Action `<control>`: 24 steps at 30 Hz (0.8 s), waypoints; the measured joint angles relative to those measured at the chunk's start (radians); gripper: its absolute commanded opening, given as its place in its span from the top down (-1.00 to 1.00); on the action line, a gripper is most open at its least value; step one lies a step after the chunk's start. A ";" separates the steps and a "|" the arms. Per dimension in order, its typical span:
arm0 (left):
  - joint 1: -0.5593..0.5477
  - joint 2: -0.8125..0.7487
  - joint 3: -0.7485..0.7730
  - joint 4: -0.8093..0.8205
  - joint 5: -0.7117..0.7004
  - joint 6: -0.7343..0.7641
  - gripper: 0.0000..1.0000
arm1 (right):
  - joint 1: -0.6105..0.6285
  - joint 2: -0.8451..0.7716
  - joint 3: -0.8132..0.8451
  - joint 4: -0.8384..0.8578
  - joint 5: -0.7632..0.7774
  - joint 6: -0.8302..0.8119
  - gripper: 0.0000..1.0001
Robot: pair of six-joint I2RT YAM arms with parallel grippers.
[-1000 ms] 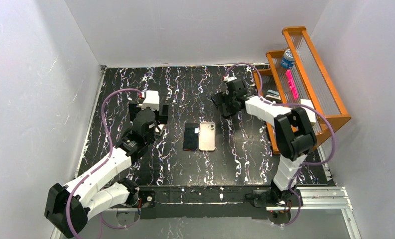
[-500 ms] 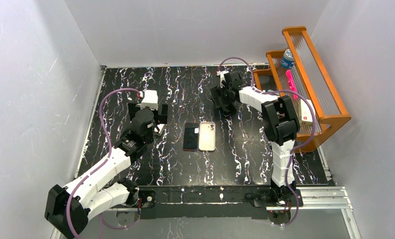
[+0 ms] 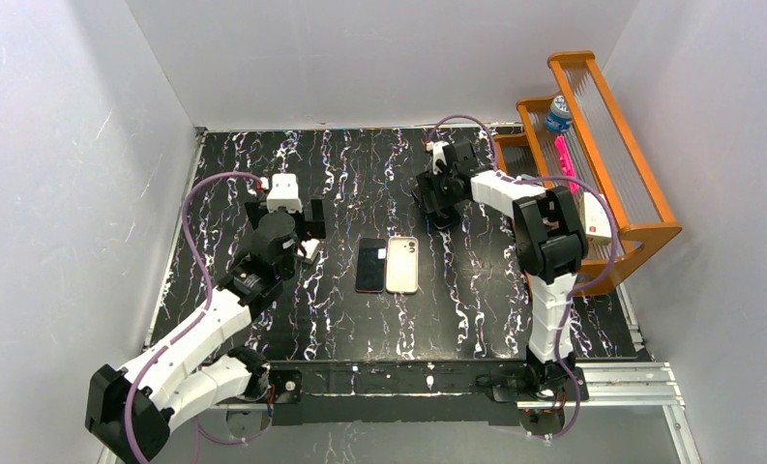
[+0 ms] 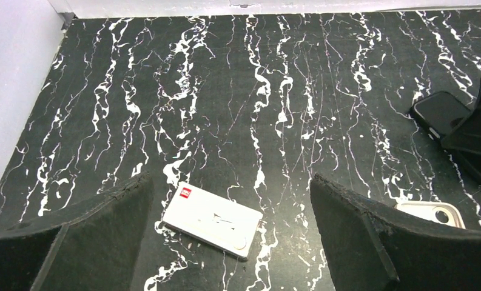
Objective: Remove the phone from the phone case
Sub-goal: Pick up the phone at the center of the board.
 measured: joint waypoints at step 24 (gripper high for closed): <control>0.000 0.017 0.110 -0.232 0.314 -0.357 -0.96 | 0.015 -0.559 -0.592 -0.119 -0.070 0.280 0.97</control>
